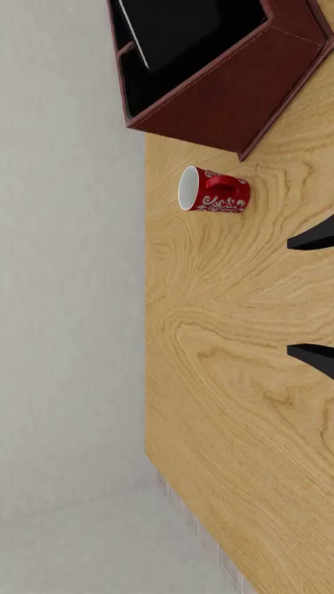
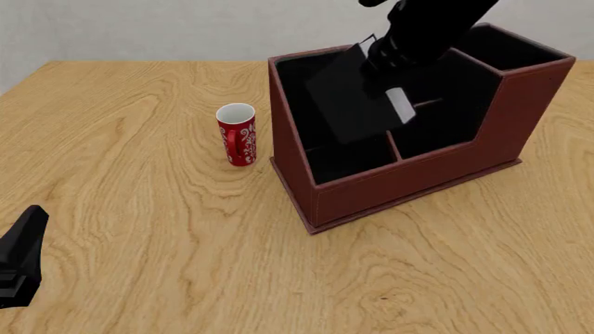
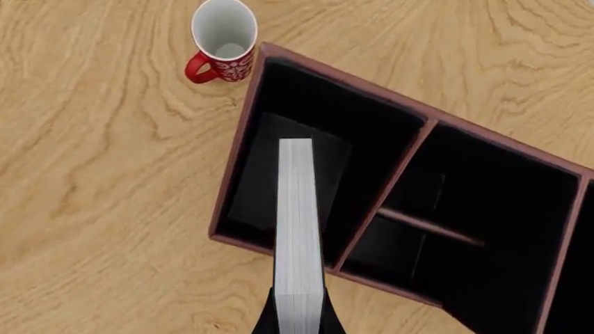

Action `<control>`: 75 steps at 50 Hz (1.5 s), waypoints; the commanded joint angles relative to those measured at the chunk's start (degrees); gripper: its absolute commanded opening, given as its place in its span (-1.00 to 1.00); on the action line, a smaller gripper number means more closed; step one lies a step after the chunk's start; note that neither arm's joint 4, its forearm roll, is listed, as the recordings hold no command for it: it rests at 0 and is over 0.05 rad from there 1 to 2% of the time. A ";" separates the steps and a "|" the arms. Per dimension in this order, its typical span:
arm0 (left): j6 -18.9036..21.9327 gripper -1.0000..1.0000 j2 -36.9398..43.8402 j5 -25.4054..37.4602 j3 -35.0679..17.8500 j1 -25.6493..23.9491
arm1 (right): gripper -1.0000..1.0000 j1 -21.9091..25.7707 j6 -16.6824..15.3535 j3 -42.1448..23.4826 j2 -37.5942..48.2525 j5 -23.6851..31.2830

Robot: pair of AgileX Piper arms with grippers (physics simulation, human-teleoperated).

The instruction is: Pick up the book and place it in the left compartment of the caddy.

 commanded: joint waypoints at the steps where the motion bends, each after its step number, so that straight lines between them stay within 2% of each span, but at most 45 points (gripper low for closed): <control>1: 0.00 1.00 0.00 0.00 0.00 0.00 | -1.00 -0.36 1.40 -0.80 1.03 -0.83; 40: 0.00 1.00 0.00 0.00 0.00 0.00 | -1.00 0.58 2.97 5.35 2.69 -7.30; 75: 0.00 1.00 0.00 0.00 0.00 0.00 | -1.00 0.66 2.95 5.00 3.42 -7.76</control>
